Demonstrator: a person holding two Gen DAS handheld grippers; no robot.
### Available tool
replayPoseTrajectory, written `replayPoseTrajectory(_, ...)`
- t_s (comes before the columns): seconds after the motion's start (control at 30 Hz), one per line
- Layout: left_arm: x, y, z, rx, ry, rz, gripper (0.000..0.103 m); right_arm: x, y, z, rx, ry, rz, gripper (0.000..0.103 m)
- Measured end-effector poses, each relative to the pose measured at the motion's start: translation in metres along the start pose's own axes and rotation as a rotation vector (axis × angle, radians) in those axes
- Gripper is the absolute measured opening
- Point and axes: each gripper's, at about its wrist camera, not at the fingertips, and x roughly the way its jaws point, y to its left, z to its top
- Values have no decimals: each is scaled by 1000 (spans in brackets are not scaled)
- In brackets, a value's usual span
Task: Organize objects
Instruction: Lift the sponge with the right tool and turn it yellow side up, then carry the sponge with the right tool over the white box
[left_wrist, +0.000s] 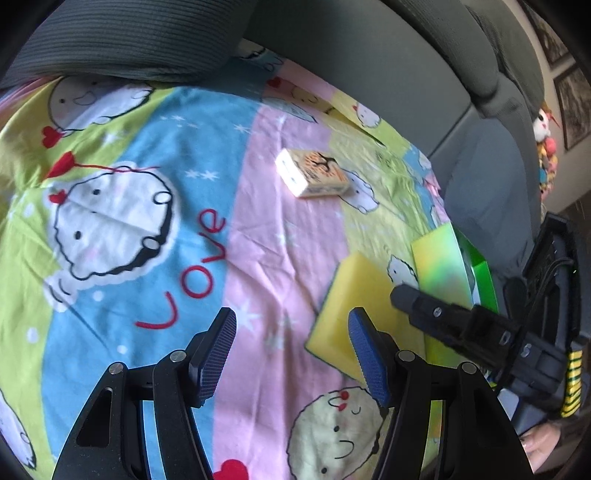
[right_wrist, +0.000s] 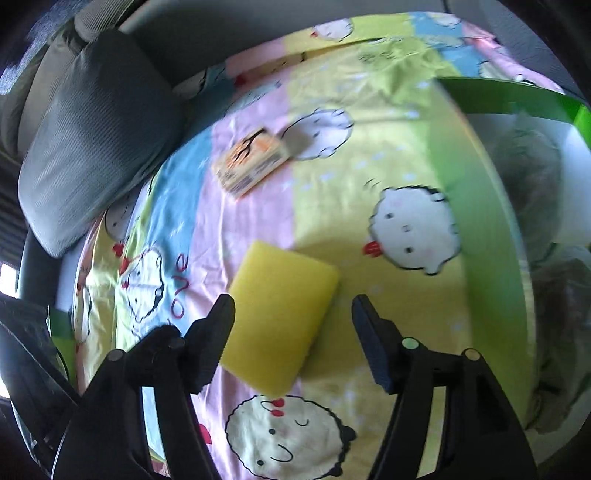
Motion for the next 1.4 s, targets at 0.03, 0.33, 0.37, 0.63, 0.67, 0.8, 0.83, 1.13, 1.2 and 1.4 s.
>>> replayPoseTrajectory(0.03,3,-2,-1,5,9,-6,64,-2,-3,1,10,-11,6,66)
replayPoseTrajectory(0.33,30,-22,-6,51,91,-67,64,32,-5,3,112,71,150,53)
replayPoseTrajectory(0.37,32,-22,-7,53,98,-65,64,34,-5,2,120,78,149,51)
replayPoseTrajectory(0.63,24,-37,-15,140,67,-45,49,34,-6,-2,127,77,159,47)
replayPoseTrajectory(0.67,18,-41,-16,153,47,-52,49,30,-5,-2,125,68,159,47)
replayPoseTrajectory(0.8,-15,-59,-18,220,-63,-72,49,-4,3,-1,74,-24,181,47)
replayPoseTrajectory(0.83,-24,-64,-19,239,-92,-79,49,-15,5,-2,61,-52,190,47)
replayPoseTrajectory(1.13,-70,-134,-34,392,-276,-151,49,-112,-5,-18,-3,-320,226,47)
replayPoseTrajectory(1.2,-73,-151,-39,433,-305,-163,49,-131,-14,-22,-1,-379,232,48)
replayPoseTrajectory(1.4,-60,-202,-52,541,-317,-222,49,-169,-51,-33,38,-513,223,48)
